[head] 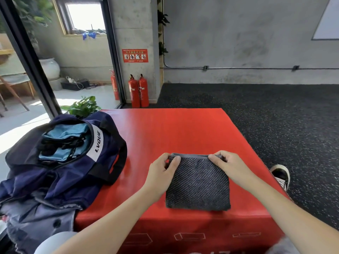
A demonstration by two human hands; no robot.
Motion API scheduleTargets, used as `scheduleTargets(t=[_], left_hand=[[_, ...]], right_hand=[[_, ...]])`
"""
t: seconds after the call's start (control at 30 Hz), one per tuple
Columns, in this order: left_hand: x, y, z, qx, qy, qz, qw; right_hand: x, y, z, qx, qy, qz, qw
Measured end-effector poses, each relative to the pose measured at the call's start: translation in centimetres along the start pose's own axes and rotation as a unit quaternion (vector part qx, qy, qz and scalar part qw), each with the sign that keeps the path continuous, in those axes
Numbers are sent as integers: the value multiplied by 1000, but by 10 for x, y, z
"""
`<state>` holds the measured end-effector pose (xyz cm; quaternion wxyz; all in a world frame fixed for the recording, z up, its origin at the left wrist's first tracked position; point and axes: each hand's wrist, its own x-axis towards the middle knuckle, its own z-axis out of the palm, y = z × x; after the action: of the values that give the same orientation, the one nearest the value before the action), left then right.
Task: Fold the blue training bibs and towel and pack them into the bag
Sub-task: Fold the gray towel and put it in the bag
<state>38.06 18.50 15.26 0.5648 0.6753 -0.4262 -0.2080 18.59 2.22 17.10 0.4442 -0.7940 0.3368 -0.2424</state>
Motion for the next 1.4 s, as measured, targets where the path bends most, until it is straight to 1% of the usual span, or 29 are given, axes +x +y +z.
scheduleTargets(t=[0.07, 0.13, 0.23, 0.37, 0.43, 0.5, 0.53, 0.57, 0.63, 0.67, 0.7, 0.73, 0.8, 0.87, 0.93, 1.0, 1.03, 1.1, 1.2, 1.27, 1.3, 1.33, 1.4], left_hand=[[17, -5, 3, -22, -8, -48, 999], [34, -15, 8, -24, -27, -90, 995], [49, -31, 15, 54, -18, -117, 991], [51, -46, 25, 143, 5, -113, 983], [51, -48, 29, 157, 8, -102, 982], [50, -50, 32, 187, 9, -99, 977], [49, -51, 32, 223, 3, -95, 970], [49, -52, 33, 272, -3, -75, 959], [53, -50, 30, 345, -20, 17, 938], [57, -45, 28, 344, -40, 69, 936], [61, -40, 25, 320, -70, 106, 939], [65, -33, 21, 284, -104, 122, 945], [71, -19, 12, 207, -164, 104, 959], [73, -2, 0, 146, -231, 66, 960], [73, 9, -15, 97, -290, 52, 951], [69, 14, -28, 69, -316, 47, 945], [65, 16, -34, 63, -312, 37, 947], [57, 17, -44, 56, -277, 23, 959], [43, 18, -63, 71, -196, 38, 977], [32, 18, -82, 84, -133, 38, 987], [26, 18, -94, 92, -103, 37, 990], [19, 20, -105, 97, -74, 39, 992], [5, 24, -133, 92, -12, 53, 994]], right_hand=[[18, 3, 5, -17, 13, 21, 1000], [38, 9, 9, -63, 31, 44, 997], [59, 27, 15, -141, 50, 73, 986], [63, 53, 24, -164, 55, 125, 977], [59, 55, 21, -139, 49, 165, 975], [53, 54, 16, -44, 6, 205, 978], [50, 53, 14, -1, -25, 223, 975], [48, 51, 13, 24, -53, 233, 971], [47, 50, 14, 58, -81, 223, 970], [47, 49, 14, 81, -77, 204, 973], [48, 47, 15, 107, -70, 183, 975], [47, 42, 16, 132, -70, 163, 975], [45, 30, 17, 180, -87, 134, 971], [45, 14, 16, 213, -109, 113, 964], [45, -3, 16, 211, -135, 84, 964], [44, -20, 18, 192, -161, 47, 967], [42, -29, 20, 179, -170, 33, 969], [41, -44, 23, 140, -186, 22, 972], [39, -60, 28, 20, -263, 57, 963], [39, -58, 34, -20, -297, 69, 952], [40, -56, 40, -8, -285, 63, 956], [41, -58, 47, 22, -255, 54, 965], [46, -72, 74, 130, -184, 32, 974]])
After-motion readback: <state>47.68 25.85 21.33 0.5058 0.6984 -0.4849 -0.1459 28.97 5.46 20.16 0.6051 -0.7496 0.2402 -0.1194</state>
